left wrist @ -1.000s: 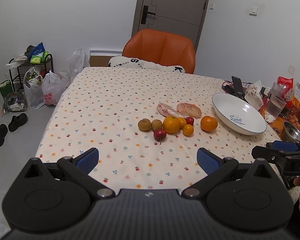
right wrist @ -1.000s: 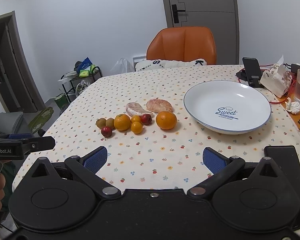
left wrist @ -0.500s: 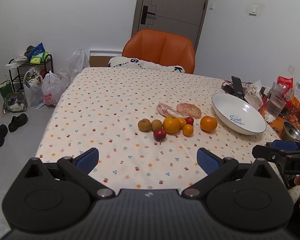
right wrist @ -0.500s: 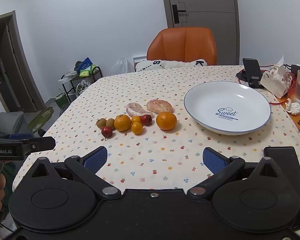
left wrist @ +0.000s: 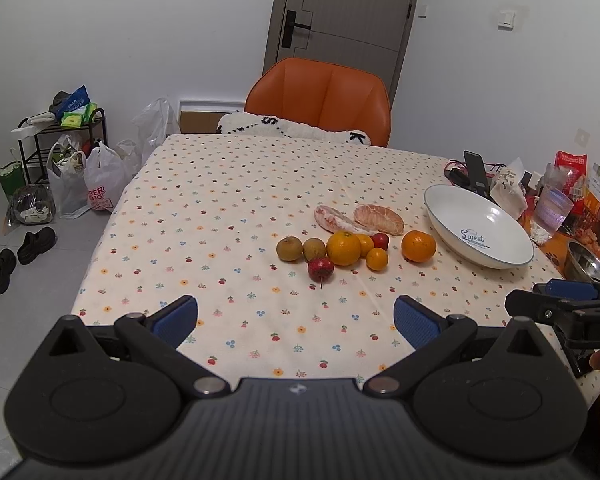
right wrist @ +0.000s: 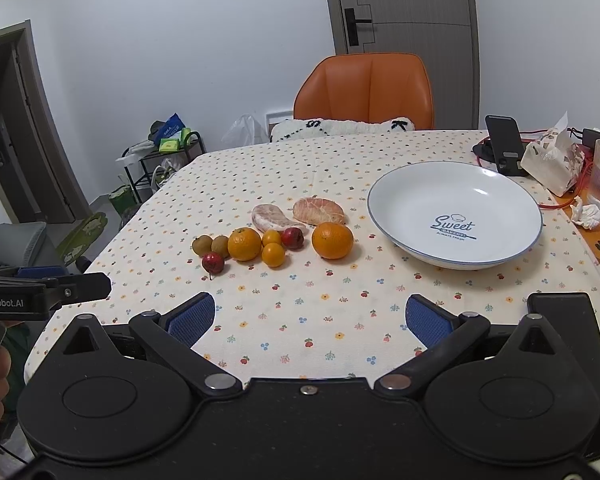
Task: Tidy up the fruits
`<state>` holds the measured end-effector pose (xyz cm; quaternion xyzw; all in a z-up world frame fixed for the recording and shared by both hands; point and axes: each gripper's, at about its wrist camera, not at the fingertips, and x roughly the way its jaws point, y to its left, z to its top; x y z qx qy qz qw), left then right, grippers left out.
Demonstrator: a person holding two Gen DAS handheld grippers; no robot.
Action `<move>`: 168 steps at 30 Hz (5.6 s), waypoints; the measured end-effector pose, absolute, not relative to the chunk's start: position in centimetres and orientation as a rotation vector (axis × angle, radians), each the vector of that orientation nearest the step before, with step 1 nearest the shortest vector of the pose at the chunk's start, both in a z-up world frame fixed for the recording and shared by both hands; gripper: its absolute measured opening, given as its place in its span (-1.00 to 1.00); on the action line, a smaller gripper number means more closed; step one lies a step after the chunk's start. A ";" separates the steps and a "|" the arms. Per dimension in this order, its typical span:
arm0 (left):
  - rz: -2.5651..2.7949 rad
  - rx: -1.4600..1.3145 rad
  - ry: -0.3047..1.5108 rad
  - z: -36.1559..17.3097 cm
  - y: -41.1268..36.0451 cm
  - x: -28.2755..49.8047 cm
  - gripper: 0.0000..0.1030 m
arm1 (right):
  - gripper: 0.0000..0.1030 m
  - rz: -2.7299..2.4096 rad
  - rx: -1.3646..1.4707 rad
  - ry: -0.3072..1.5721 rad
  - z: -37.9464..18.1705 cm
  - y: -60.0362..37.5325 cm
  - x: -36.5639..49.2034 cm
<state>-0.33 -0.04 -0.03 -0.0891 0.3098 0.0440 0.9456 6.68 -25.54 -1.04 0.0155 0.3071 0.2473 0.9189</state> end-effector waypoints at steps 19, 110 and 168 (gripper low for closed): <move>0.086 -0.179 0.631 -0.1 -0.1 -0.2 1.00 | 1.00 0.506 0.030 0.630 -1.1 -25.6 6.8; 0.012 -0.234 0.635 -6.0 -0.4 11.3 -0.53 | -0.23 0.536 0.117 0.667 -7.4 -21.6 19.1; -0.210 -0.078 0.591 -3.0 -14.0 17.1 -0.53 | -0.19 0.385 0.274 0.562 -6.7 -34.3 18.5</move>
